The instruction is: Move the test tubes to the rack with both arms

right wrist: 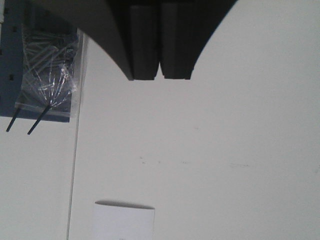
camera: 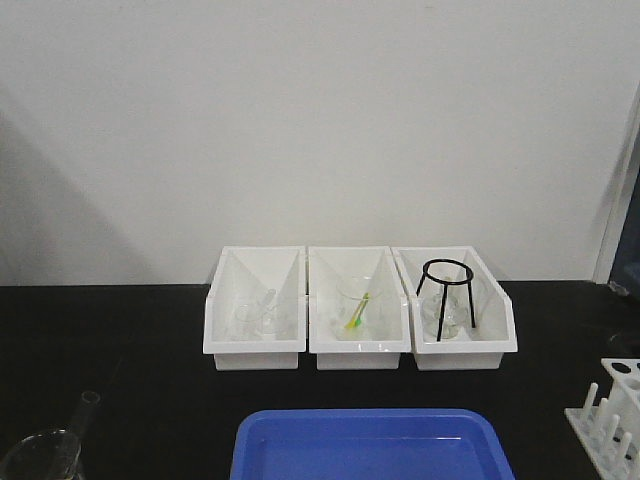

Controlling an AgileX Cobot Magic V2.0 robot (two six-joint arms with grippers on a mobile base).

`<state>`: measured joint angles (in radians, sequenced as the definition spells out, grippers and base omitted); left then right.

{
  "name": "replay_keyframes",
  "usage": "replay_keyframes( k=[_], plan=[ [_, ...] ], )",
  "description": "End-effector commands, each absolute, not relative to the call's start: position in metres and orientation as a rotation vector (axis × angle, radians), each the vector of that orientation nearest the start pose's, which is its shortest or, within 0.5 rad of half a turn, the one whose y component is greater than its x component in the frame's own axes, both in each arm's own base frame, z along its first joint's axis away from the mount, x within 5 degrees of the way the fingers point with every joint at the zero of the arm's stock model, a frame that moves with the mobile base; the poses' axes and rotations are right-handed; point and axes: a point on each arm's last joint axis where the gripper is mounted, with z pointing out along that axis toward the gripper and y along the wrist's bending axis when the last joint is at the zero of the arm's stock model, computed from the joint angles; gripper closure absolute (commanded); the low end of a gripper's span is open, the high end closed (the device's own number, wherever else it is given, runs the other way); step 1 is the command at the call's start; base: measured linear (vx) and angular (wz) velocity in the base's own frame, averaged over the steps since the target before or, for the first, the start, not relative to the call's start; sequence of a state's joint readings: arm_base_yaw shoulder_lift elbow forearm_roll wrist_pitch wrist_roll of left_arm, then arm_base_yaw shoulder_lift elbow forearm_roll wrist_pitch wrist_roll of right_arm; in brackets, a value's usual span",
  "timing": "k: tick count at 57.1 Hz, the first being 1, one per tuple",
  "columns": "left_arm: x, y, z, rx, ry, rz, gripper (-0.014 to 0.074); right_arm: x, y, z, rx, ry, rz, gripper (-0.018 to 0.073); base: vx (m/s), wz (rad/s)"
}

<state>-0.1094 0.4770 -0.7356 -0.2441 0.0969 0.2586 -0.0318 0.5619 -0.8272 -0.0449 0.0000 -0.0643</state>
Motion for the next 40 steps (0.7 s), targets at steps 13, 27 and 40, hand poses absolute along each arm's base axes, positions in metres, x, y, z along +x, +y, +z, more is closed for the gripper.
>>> replay_keyframes(
  k=[13, 27, 40],
  plan=[
    [0.141, -0.018, 0.412, 0.110, 1.477, -0.096, 0.0600, 0.137, -0.005, 0.452, -0.051, 1.277, -0.126, 0.0562, 0.00, 0.00],
    [0.146, -0.020, 0.403, 0.164, 1.566, -0.076, 0.0493, 0.140, -0.005, 0.444, -0.050, 1.364, -0.124, 0.0470, 0.00, 0.00],
    [0.146, -0.021, 0.396, 0.314, 1.611, 0.037, 0.0242, 0.141, -0.005, 0.442, -0.048, 1.391, -0.121, 0.0190, 0.00, 0.00]
  ],
)
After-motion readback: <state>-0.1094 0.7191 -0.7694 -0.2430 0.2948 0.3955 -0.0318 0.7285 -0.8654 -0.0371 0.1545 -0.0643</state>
